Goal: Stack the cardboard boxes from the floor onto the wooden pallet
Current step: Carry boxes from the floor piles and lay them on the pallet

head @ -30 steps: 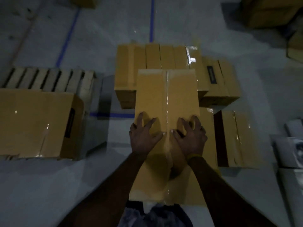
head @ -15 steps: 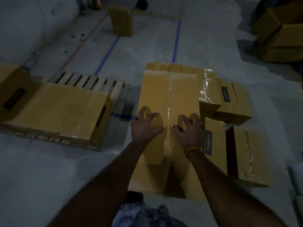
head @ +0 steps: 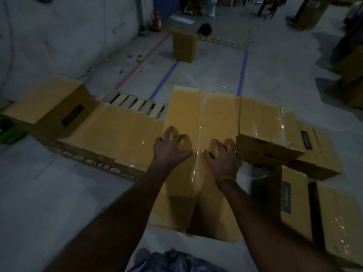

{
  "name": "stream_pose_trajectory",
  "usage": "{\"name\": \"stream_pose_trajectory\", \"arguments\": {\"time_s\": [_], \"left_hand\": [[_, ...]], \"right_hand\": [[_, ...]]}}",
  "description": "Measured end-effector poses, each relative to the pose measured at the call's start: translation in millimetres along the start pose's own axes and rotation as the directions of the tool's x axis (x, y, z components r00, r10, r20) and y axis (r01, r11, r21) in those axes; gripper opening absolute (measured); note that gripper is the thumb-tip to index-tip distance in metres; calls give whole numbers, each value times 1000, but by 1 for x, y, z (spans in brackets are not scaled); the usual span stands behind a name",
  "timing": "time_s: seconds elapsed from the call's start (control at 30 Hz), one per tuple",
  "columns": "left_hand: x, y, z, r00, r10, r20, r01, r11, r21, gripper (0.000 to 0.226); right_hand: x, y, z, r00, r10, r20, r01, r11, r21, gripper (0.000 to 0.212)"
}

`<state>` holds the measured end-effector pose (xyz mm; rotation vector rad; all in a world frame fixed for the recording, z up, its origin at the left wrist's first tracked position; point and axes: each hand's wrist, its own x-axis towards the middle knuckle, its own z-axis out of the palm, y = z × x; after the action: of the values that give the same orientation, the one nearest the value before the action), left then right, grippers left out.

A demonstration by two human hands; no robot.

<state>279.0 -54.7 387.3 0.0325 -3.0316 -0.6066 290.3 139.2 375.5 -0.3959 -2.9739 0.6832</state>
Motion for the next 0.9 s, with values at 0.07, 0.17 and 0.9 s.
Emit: {"name": "stream_pose_trajectory", "arguments": {"time_s": [0.07, 0.17, 0.9], "left_hand": [[7, -38, -18, 1000, -12, -17, 13, 1000, 26, 78], [15, -90, -44, 999, -27, -39, 29, 998, 61, 78], [183, -383, -135, 962, -271, 38, 269, 962, 49, 78]], "right_hand": [[-4, -39, 18, 1000, -10, -4, 10, 1000, -5, 68], [-8, -92, 42, 999, -43, -16, 43, 999, 3, 68], [95, -399, 224, 971, -184, 151, 176, 982, 63, 66]]}}
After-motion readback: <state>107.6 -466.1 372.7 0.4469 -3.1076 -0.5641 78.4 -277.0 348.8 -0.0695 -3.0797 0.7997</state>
